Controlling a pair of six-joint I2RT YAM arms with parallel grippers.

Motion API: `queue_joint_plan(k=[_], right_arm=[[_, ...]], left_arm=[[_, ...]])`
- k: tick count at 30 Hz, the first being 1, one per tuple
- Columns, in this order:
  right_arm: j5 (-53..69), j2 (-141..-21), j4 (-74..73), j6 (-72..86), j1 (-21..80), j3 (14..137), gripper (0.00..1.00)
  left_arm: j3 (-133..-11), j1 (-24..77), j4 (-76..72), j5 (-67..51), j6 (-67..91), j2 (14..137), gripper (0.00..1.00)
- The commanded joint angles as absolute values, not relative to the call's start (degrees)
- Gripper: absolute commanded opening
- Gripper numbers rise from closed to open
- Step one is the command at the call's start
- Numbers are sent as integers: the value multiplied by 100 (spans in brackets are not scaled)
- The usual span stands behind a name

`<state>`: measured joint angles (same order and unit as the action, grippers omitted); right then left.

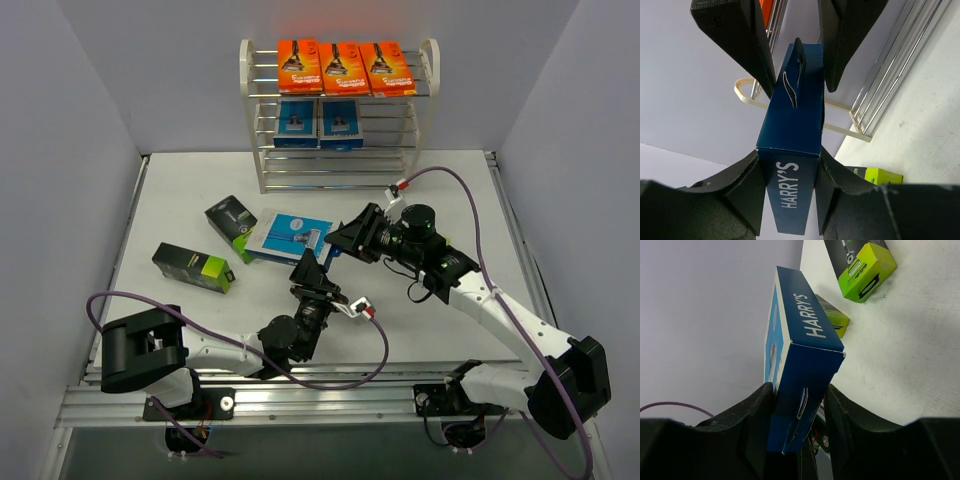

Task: Place and organize the shaving razors onto the shelf
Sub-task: Pass the shaving razor from the left arm to the right

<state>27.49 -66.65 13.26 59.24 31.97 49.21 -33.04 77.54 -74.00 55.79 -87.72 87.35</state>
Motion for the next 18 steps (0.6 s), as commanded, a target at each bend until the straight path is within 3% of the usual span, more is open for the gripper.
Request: queue_joint_plan(k=[1, 3, 11, 13, 15, 18], right_arm=[[3014, -6680, 1977, 6091, 3252, 4808, 32], [2997, -6680, 1986, 6117, 3261, 4773, 30], [2936, -6618, 2021, 6187, 3252, 4755, 1], [2900, -6592, 2021, 6222, 3252, 4737, 0], [2883, -6557, 2048, 6249, 3243, 4694, 0], [2804, -6487, 2144, 6354, 3234, 4606, 0]], left_arm=[[-3542, 7813, -8991, 5449, -8824, 8657, 2], [-3542, 7813, -8974, 5449, -8824, 8657, 2], [-3533, 7813, -8657, 5484, -8701, 8605, 2], [-3533, 7805, -8526, 5493, -8631, 8561, 2], [-3542, 7813, -8333, 5502, -8561, 8517, 8], [-3551, 7813, -8165, 5511, -8482, 8482, 25]])
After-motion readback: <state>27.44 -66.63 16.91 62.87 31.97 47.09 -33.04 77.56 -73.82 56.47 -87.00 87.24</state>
